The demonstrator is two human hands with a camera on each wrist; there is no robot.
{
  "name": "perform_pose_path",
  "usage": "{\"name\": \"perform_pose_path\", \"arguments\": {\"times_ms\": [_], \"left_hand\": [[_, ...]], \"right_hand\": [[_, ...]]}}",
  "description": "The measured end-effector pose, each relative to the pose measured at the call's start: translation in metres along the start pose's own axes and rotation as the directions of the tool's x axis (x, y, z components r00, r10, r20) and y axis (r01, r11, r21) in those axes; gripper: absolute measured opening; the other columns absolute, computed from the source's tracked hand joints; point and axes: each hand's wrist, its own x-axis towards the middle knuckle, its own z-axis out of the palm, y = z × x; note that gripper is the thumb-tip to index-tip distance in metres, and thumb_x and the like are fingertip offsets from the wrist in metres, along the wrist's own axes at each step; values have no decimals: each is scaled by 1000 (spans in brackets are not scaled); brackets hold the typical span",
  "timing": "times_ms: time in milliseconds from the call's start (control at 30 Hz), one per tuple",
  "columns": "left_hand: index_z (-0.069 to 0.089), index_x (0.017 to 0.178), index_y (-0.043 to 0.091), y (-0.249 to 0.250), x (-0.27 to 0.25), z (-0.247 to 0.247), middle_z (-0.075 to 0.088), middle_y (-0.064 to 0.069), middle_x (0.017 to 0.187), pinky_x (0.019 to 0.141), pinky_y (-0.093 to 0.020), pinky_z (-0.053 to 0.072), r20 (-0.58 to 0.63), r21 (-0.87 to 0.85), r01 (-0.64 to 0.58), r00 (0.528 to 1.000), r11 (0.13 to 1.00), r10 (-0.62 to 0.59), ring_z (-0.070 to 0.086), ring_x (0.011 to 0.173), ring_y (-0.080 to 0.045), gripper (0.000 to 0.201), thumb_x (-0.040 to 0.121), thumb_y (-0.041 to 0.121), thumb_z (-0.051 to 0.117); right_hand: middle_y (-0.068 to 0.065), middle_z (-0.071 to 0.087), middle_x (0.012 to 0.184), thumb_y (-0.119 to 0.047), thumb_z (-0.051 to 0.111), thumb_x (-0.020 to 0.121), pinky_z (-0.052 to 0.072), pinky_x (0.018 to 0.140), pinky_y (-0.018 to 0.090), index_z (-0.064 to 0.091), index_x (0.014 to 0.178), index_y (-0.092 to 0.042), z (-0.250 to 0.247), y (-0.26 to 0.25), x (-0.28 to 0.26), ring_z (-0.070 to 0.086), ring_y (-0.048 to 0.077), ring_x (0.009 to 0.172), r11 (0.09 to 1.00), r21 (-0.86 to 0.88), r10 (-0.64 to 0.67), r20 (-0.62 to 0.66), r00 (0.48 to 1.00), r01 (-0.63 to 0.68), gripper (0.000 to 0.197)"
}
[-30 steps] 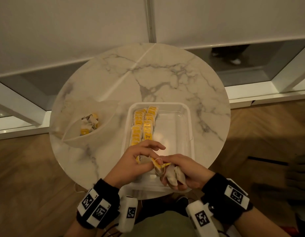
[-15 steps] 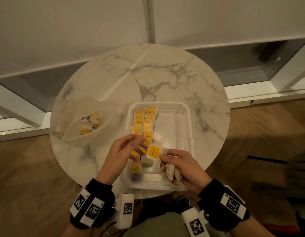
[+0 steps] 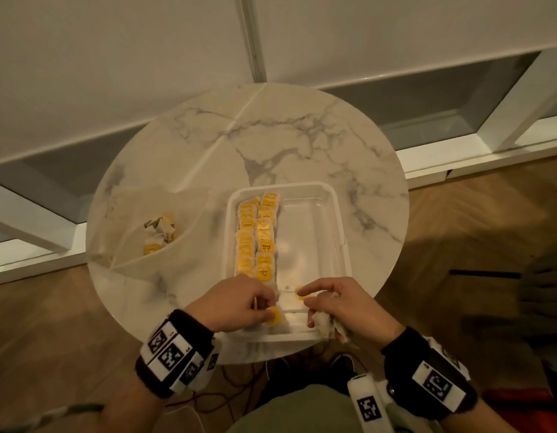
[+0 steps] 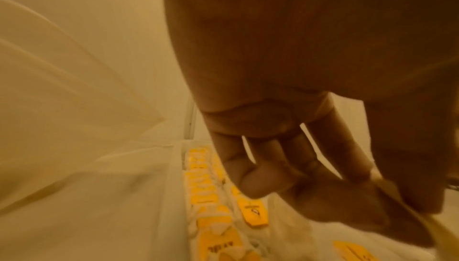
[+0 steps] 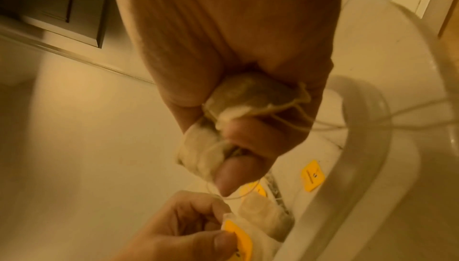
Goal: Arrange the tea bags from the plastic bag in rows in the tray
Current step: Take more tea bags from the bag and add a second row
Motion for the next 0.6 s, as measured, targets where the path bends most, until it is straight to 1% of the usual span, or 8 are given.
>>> {"name": "perform_pose_path", "arguments": {"times_ms": [100, 167, 267, 333, 467, 533, 567, 600], "left_hand": [[57, 84, 28, 3, 11, 7, 54, 12, 80, 67, -28, 37, 10, 126, 31, 999, 992, -33, 50, 78, -9, 16, 93, 40, 59], [56, 85, 29, 4, 17, 10, 55, 10, 82, 66, -28, 36, -60, 171, 65, 997, 983, -56, 51, 81, -12, 14, 94, 40, 56], [64, 94, 29, 5, 24, 12, 63, 8, 91, 65, -27, 34, -172, 202, 125, 981, 971, -90, 58, 88, -15, 13, 94, 40, 56], [65, 97, 31, 3, 26, 11, 65, 10, 91, 64, -27, 33, -241, 207, 155, 965, 966, -103, 60, 89, -14, 14, 93, 41, 57], [59, 84, 33, -2, 29, 10, 57, 13, 82, 60, -28, 30, -342, 195, 236, 926, 952, -159, 60, 86, -12, 10, 89, 41, 61], [61, 85, 33, -3, 30, 10, 60, 13, 86, 61, -27, 31, -347, 176, 259, 919, 950, -186, 60, 87, -12, 8, 87, 40, 64], [63, 87, 33, -3, 30, 10, 61, 14, 87, 62, -27, 33, -350, 164, 267, 916, 950, -197, 61, 87, -11, 7, 86, 40, 65], [64, 87, 33, -3, 30, 9, 60, 14, 86, 63, -27, 33, -353, 152, 274, 912, 950, -207, 61, 87, -11, 7, 85, 39, 66]], "right_hand": [[23, 70, 79, -9, 63, 93, 46, 49, 14, 69, 106, -2, 3, 6, -2, 60, 4, 47, 998, -61, -14, -11, 1000, 13, 16], [22, 71, 83, -14, 66, 92, 44, 53, 12, 73, 102, -8, 4, 11, 0, 59, 2, 51, 987, -159, -32, -37, 999, 26, 13], [6, 73, 84, -20, 68, 90, 50, 69, 16, 75, 98, -15, 5, 19, 1, 64, 3, 68, 973, -231, -41, -59, 997, 27, 11], [2, 73, 86, -21, 68, 90, 51, 77, 19, 76, 97, -16, 6, 21, 0, 66, 7, 77, 968, -249, -50, -72, 996, 30, 11], [7, 73, 89, -19, 67, 90, 51, 73, 21, 75, 94, -14, 6, 22, -1, 68, 21, 83, 963, -268, -54, -87, 995, 29, 10], [10, 72, 90, -19, 67, 91, 55, 71, 35, 75, 93, -13, 7, 20, -3, 68, 32, 81, 964, -267, -39, -93, 995, 12, 10], [11, 72, 88, -19, 67, 91, 55, 68, 41, 74, 92, -13, 8, 19, -4, 68, 36, 76, 964, -268, -33, -97, 995, 6, 10], [11, 72, 85, -19, 66, 91, 54, 62, 43, 74, 92, -12, 8, 18, -5, 67, 34, 68, 965, -262, -31, -100, 995, 4, 10]]}}
